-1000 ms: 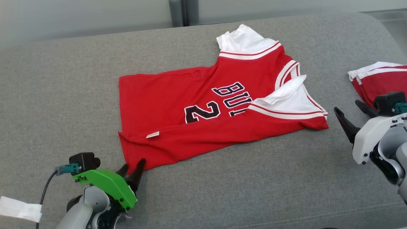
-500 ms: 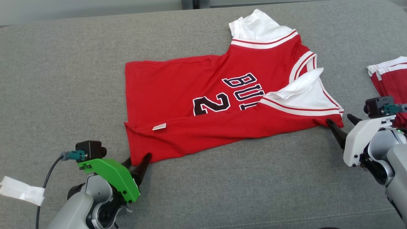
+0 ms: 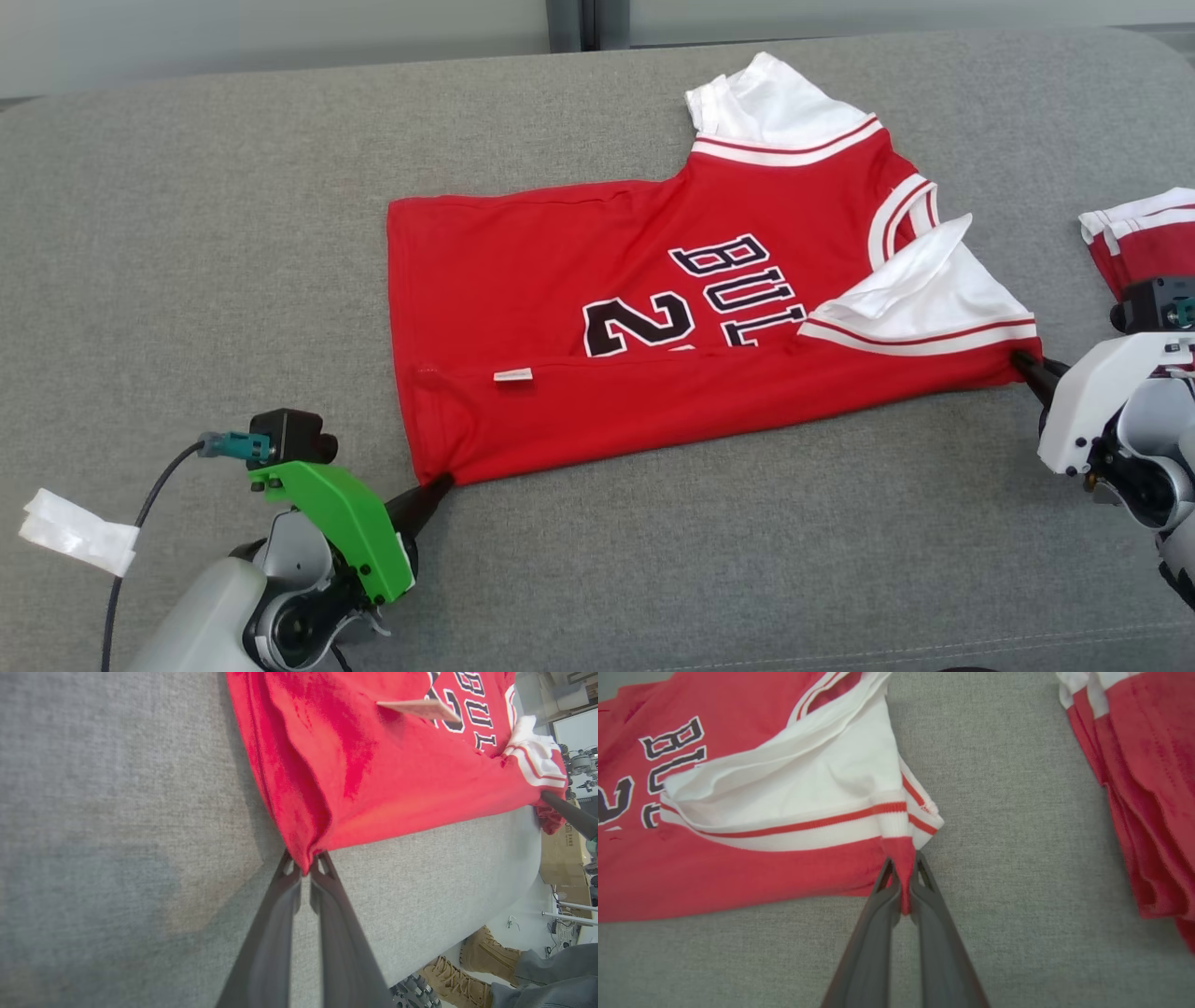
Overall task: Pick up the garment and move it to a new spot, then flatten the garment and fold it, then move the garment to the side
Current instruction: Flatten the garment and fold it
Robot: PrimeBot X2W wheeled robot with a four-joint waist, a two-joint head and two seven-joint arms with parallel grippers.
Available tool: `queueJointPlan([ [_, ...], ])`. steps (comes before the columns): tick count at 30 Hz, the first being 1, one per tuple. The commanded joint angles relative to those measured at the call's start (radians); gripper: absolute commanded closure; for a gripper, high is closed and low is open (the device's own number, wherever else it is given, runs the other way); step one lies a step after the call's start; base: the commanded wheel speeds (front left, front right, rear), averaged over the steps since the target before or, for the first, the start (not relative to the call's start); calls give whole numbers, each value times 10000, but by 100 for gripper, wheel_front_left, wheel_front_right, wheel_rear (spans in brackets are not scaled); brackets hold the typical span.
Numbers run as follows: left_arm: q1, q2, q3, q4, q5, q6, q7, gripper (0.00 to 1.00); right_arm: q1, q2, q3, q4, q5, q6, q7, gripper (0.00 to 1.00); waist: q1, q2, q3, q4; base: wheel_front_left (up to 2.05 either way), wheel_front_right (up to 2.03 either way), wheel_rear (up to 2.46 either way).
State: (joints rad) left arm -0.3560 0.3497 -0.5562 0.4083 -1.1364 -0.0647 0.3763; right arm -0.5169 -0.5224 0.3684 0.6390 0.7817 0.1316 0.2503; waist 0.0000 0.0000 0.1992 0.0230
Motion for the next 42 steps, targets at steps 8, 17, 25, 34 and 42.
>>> queueJointPlan([
  [8,2092,1125,-7,-2284,-226,288,40,100,1579,-1066,28,-1087,940,-22,1209,100,0,0,-572,-90,0,0,0],
  [17,3894,1308,-233,-3588,256,1408,-547,0,3109,-1337,-463,-1698,561,-28,1432,0,0,0,-347,-154,0,0,0],
  [25,3070,2059,186,-4740,1162,1954,-760,0,2126,-1447,-1146,-3528,-62,-16,2538,0,0,0,193,-250,0,0,0],
  [34,-912,1499,68,-4017,2004,1736,142,0,-1565,-142,-1773,-3609,-2145,-13,2507,0,0,0,1826,192,0,0,0],
  [42,-3120,446,-516,-1778,2447,974,338,0,-4108,1466,-1398,-762,-3796,-14,1174,0,0,0,3068,660,0,0,0],
])
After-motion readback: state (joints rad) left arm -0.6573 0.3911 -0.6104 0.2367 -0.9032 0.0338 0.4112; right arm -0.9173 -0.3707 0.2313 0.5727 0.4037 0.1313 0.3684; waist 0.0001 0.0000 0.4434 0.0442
